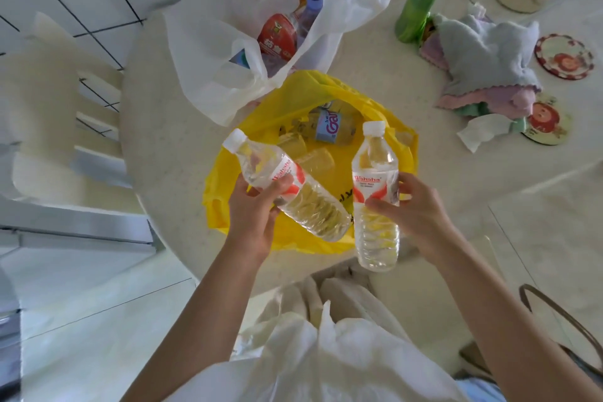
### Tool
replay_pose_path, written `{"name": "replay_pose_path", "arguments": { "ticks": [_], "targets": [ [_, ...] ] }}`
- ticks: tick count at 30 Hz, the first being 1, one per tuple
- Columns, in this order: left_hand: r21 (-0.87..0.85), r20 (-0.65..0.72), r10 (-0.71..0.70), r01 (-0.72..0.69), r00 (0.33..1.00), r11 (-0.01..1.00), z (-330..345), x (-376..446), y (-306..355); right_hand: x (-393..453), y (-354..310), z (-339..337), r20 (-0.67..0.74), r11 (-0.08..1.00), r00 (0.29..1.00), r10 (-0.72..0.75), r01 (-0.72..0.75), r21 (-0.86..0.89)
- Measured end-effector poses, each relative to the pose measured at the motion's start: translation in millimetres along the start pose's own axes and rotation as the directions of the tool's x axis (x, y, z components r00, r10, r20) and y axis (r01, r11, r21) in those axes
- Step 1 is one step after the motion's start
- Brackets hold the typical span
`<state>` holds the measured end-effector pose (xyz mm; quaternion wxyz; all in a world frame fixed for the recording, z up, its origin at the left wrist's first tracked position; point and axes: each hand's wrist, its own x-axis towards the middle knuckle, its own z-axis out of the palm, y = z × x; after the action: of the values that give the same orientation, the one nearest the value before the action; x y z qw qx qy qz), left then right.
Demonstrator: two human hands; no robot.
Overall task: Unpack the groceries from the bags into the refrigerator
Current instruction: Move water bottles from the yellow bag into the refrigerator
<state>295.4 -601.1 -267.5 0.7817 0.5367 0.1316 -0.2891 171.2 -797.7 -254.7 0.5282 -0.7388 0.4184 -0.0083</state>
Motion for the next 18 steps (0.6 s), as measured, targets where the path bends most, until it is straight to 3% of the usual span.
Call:
{"name": "replay_pose_path", "arguments": {
  "ticks": [7, 12, 18],
  "targets": [
    [-0.016, -0.095, 0.078, -0.079, 0.992, 0.997, -19.6, -47.5, -13.9, -37.6, -7.5, -5.7, 0.149, 0.989, 0.978, -0.146, 0.142, 0.037],
    [0.067, -0.199, 0.148, -0.137, 0.969, 0.988, -29.3, -94.4, -40.1, -56.3, 4.2, -3.7, 0.276, 0.975, 0.935, -0.223, 0.221, 0.040],
    [0.003, -0.389, 0.176, -0.190, 0.904, 0.982, -48.0, -172.3, -95.1, -80.6, 27.1, 0.2, 0.517, 0.948, 0.808, -0.282, 0.316, 0.023]
  ]
}}
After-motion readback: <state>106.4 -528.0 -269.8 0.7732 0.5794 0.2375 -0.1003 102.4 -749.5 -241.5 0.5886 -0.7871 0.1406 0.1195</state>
